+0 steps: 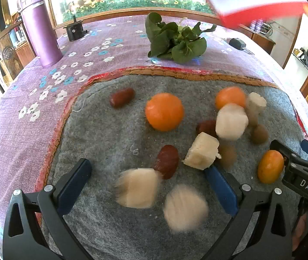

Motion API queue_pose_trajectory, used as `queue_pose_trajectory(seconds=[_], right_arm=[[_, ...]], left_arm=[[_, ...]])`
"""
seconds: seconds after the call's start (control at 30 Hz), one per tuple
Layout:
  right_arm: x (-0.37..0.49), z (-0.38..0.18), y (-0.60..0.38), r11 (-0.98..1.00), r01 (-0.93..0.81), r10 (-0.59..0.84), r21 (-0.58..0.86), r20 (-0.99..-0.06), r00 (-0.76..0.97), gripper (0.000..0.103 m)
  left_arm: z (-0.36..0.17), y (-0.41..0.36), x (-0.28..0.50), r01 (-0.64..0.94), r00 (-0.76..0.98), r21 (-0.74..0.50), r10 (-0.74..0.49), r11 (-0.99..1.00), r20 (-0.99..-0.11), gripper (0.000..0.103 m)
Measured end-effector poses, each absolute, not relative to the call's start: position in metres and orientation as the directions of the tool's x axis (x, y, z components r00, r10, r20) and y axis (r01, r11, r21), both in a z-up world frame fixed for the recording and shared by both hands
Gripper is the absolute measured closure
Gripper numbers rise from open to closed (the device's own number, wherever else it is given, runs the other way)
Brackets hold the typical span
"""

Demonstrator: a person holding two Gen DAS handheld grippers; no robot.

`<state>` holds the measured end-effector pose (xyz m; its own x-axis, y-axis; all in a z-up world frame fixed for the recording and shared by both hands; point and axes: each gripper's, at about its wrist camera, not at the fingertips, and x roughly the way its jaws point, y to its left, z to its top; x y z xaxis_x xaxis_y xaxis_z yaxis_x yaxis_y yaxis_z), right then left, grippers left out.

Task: Organize fruits

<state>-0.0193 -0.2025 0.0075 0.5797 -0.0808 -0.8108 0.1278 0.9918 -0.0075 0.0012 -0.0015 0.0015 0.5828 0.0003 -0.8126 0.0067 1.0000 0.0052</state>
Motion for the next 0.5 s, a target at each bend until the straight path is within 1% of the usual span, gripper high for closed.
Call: queue_pose_trajectory(seconds=[0.5], right_arm=[[-0.02,0.0086,-0.2033,0.992,0.127,-0.081,-0.007,-0.81,0.581,0.0]], left_arm=[[-0.0015,0.0007,0.0006,0.007,0.584,0.005,0.0,1.0,-0.812,0.0]])
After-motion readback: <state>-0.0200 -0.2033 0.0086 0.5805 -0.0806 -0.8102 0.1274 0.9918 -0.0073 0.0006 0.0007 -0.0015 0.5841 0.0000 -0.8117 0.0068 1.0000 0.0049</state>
